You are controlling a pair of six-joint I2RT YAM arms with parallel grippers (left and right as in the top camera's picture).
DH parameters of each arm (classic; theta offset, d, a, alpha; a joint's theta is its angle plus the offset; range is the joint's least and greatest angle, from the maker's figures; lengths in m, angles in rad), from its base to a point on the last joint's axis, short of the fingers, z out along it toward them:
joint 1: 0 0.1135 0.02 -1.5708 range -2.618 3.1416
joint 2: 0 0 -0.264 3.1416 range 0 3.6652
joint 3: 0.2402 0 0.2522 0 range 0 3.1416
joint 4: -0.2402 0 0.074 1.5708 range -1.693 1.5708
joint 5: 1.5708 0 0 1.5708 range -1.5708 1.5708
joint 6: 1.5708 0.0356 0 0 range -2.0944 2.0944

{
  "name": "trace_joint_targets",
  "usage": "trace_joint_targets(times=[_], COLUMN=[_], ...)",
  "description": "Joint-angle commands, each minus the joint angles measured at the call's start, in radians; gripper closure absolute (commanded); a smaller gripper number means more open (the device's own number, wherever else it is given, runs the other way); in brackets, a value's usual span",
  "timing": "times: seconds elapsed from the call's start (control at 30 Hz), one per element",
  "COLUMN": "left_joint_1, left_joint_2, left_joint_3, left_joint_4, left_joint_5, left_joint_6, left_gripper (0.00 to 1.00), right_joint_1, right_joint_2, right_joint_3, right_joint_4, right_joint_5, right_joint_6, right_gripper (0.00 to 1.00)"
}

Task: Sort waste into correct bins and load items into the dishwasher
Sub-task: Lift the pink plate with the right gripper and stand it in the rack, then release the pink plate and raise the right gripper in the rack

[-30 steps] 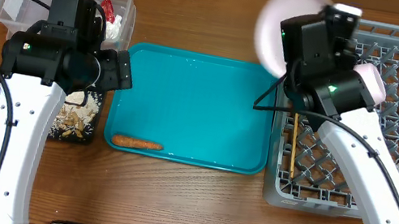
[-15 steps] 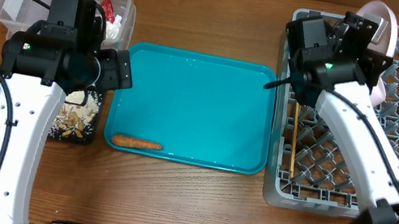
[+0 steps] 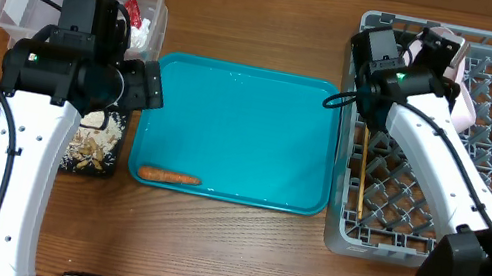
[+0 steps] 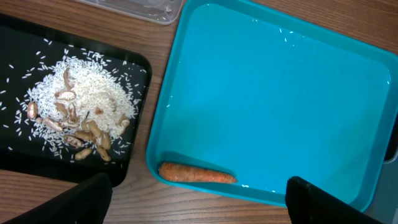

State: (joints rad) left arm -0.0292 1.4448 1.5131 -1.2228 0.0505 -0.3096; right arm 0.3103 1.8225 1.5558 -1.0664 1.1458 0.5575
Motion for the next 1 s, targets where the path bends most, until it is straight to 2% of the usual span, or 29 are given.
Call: trace_joint_targets(times=[0.0,0.23,0.53,0.83,0.97], left_joint_1=[0.003,0.003,0.003,0.003,0.003], left_joint_2=[0.003,0.003,0.003,0.004,0.004], left_joint_3=[-0.006,-0.006,-0.006,-0.006,-0.006], left_joint_4=[0.004,0.004,0.004,0.004,0.004], left_joint_5=[-0.006,-0.007,-0.007,-0.007,-0.006], left_joint_6=[-0.008,-0.008,-0.008,-0.008,-0.008], left_gripper=[0.09,0.09,0.09,0.09,0.09], right_joint_1=[0.005,0.010,0.105,0.124,0.124], right_joint_2=[0.006,0.006,0.006,0.006,0.006], right_joint_3=[0.001,0.001,0.001,0.001,0.001], right_joint_4=[-0.007,-0.031,-0.013,-0.013,-0.016], right_joint_5=[-0.008,-0.059,-0.145,-0.429,-0.488], right_joint_6=[0.023,0.023,0.023,0.022,0.019], right_gripper=[0.96,0.96,0.96,0.85,0.72])
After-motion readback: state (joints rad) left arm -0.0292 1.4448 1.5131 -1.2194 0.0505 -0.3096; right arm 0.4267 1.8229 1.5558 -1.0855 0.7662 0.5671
